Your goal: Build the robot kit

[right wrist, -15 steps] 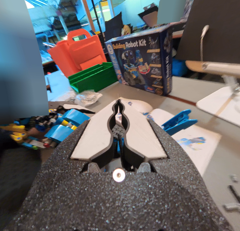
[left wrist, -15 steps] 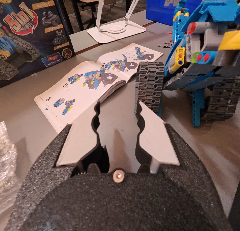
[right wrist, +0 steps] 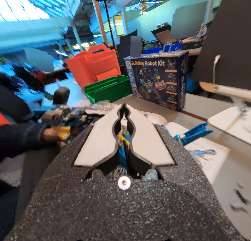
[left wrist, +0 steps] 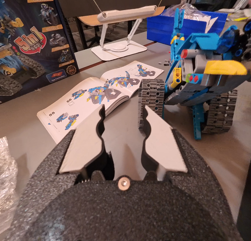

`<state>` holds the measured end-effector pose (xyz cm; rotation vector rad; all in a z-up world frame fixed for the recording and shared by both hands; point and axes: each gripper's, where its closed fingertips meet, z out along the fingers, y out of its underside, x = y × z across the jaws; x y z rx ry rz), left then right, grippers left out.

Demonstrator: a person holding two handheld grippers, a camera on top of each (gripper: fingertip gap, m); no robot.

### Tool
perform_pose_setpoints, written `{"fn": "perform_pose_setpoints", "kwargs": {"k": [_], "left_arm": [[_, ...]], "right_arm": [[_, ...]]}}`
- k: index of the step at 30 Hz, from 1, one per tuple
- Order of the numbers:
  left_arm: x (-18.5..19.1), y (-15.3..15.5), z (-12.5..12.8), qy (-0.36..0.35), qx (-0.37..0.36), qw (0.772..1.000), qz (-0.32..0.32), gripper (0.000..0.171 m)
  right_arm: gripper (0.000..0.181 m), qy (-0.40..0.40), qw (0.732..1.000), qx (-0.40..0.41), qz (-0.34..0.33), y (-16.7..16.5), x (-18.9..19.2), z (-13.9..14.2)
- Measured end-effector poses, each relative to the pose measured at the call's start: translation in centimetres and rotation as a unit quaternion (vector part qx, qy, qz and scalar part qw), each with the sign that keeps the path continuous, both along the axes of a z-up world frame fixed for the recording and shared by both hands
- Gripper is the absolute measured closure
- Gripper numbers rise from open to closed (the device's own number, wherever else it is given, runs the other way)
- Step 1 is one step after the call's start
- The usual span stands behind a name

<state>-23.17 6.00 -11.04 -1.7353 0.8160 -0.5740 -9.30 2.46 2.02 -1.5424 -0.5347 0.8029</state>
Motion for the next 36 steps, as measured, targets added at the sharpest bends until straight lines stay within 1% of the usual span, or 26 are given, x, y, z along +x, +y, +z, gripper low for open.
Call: {"fn": "perform_pose_setpoints", "kwargs": {"k": [5, 8, 10, 13, 16, 19, 21, 23, 26, 28, 29, 32, 36], "left_arm": [[1.0, -0.6, 0.1, -0.027, -0.022, 0.999, -0.026, 0.116], [1.2, -0.5, 0.6, -0.041, -0.016, 0.999, -0.025, 0.117], [1.3, -0.6, 1.1, -0.058, -0.022, 0.998, -0.029, 0.117], [1.6, -1.1, 1.6, -0.079, -0.032, 0.995, -0.044, 0.119], [2.1, -1.7, 1.7, -0.087, -0.038, 0.994, -0.06, 0.121], [2.0, -1.4, 1.8, -0.08, -0.025, 0.995, -0.052, 0.12], [1.9, -1.3, 2.1, -0.086, -0.021, 0.995, -0.051, 0.12], [1.9, -1.4, 2.2, -0.088, -0.022, 0.994, -0.053, 0.12], [1.8, -1.3, 2.1, -0.08, -0.015, 0.995, -0.049, 0.12], [1.7, -1.2, 2.2, -0.081, -0.016, 0.995, -0.048, 0.12], [1.6, -1.1, 2.1, -0.083, -0.021, 0.995, -0.047, 0.12], [1.7, -1.2, 1.7, -0.089, -0.043, 0.994, -0.051, 0.12], [1.8, -1.4, 1.6, -0.092, -0.051, 0.993, -0.055, 0.12]], "right_arm": [[0.181, -0.054, 0.993, 0.085, -0.06, -4.7, -0.8, -0.5], [0.181, -0.054, 0.982, 0.138, -0.118, -6.9, 0.0, -1.1], [0.181, -0.059, 0.977, 0.149, -0.137, -8.2, 0.1, -2.0], [0.181, -0.12, 0.966, 0.171, -0.155, -9.7, -0.5, -4.1], [0.181, -0.166, 0.955, 0.196, -0.151, -11.0, -1.8, -4.6], [0.181, -0.218, 0.952, 0.171, -0.127, -10.9, -3.6, -6.6], [0.181, -0.241, 0.946, 0.179, -0.121, -11.2, -4.9, -7.0], [0.181, -0.257, 0.944, 0.168, -0.117, -11.1, -6.4, -7.8], [0.181, -0.29, 0.934, 0.17, -0.118, -10.2, -8.6, -8.5], [0.181, -0.287, 0.936, 0.162, -0.12, -9.3, -9.4, -8.8], [0.181, -0.281, 0.94, 0.155, -0.118, -8.9, -9.7, -8.8], [0.181, -0.286, 0.937, 0.152, -0.134, -7.8, -9.7, -8.9], [0.181, -0.304, 0.921, 0.181, -0.161, -8.2, -9.5, -8.6]]}}
